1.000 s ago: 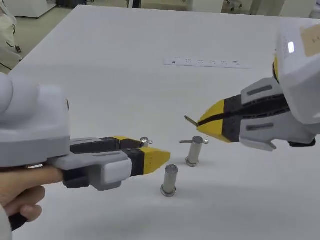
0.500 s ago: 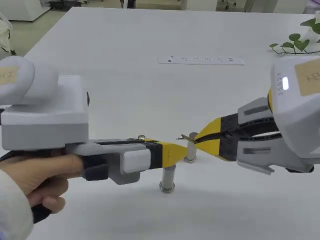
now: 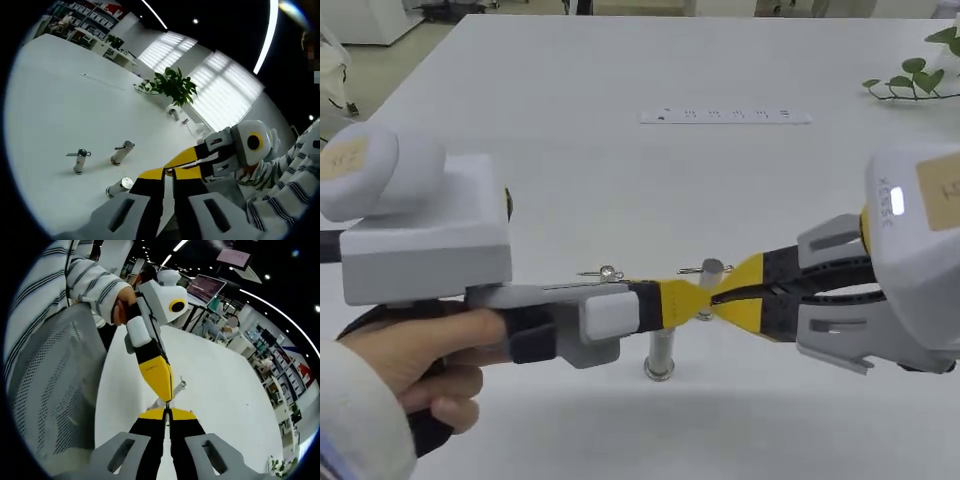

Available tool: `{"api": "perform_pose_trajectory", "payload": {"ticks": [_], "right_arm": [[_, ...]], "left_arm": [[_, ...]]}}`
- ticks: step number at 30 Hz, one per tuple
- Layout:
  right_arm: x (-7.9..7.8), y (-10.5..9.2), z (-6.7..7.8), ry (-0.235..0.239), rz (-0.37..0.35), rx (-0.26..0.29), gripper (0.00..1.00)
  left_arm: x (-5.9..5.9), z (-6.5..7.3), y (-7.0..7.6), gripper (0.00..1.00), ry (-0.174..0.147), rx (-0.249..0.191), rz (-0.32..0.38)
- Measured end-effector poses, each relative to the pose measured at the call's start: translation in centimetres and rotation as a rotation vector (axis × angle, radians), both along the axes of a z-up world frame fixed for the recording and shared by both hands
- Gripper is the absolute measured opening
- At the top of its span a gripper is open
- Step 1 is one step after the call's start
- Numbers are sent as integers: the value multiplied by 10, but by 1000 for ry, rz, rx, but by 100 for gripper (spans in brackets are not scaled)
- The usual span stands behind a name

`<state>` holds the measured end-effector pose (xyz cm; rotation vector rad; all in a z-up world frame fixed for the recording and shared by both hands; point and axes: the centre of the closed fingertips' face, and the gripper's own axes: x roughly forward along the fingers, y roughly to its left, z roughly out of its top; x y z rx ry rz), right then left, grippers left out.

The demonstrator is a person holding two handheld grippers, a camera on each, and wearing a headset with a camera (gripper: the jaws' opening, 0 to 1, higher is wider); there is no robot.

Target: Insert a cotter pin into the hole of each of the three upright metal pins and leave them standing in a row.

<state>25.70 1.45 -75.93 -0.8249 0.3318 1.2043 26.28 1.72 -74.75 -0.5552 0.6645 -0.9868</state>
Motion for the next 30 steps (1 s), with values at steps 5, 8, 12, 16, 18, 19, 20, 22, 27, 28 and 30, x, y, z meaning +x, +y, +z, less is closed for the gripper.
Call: {"api": "perform_pose_trajectory", "payload": {"ticks": [5, 8, 12, 16, 18, 19, 20, 22, 27, 28, 30], "right_arm": [[-3, -2, -2, -4, -1, -8, 2], [-5, -2, -2, -5, -2, -8, 2], [-6, -3, -2, -13, 0, -14, 2], [-8, -3, -2, -27, 10, -27, 3], [-8, -3, -2, -30, 12, -30, 3], [-8, -3, -2, -30, 13, -30, 3], [-8, -3, -2, -30, 13, -30, 3], [-9, -2, -1, -29, 16, -29, 3], [-10, -2, -4, -37, 29, -44, 3], [-10, -2, -4, -39, 31, -47, 3], [-11, -1, -4, -39, 34, -48, 3]], "left_arm": [[-3, -4, -2, 4, 10, 20, -18], [-4, -6, -3, 4, 11, 30, -24], [-5, -6, -4, 3, 21, 31, -33], [-6, -7, -5, 3, 34, 32, -41], [-6, -7, -5, 3, 25, 40, -47], [-7, -7, -5, 3, 24, 42, -50], [-7, -7, -5, 3, 26, 42, -53], [-8, -7, -4, 3, 32, 39, -61], [-10, -11, -3, 1, 38, 67, -75], [-10, -11, -3, 1, 32, 75, -79], [-10, -11, -3, 1, 25, 83, -82]]}}
